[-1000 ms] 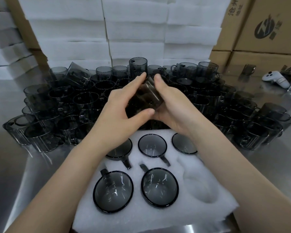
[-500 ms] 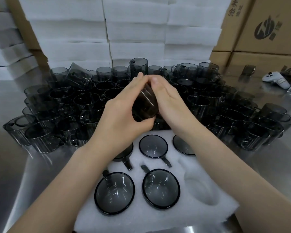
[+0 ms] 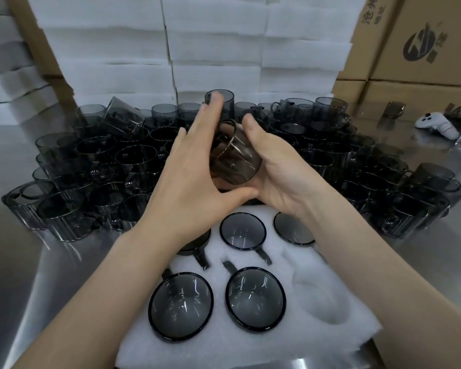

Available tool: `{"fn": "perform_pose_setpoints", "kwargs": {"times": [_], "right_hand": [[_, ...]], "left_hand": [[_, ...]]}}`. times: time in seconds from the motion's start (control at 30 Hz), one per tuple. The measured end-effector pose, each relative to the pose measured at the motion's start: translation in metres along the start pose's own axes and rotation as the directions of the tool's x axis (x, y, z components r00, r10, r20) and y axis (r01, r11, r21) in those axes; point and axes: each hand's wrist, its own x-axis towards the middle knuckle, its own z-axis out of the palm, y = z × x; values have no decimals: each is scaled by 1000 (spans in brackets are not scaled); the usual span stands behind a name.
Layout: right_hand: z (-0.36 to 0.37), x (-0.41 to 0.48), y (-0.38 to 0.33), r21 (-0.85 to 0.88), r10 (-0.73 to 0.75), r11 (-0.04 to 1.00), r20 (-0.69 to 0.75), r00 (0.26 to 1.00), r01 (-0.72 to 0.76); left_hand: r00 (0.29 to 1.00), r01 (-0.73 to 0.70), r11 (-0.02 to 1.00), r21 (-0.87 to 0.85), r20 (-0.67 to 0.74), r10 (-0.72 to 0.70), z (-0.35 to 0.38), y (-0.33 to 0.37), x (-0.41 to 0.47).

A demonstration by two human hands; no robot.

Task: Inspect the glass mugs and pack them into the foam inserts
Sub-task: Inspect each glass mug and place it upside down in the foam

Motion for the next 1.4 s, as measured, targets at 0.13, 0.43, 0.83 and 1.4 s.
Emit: {"fn": "perform_pose_setpoints", "kwargs": {"times": [0.13, 0.43, 0.83, 1.4], "right_hand": [[2, 0, 4, -158, -103, 982, -8, 995, 101], [5, -5, 1, -264, -42, 964, -82, 996, 18], [-2, -6, -4, -40, 110, 993, -46, 993, -112], [14, -23, -28, -916, -135, 402, -66, 989, -6]], "left_hand": [[996, 46, 999, 24, -73, -44, 4, -3, -2], [998, -39, 999, -9, -52, 39, 1, -5, -3], [963, -255, 967, 11, 94, 253, 1, -10, -3], [977, -215, 976, -43, 0, 215, 1, -21, -5]]}}
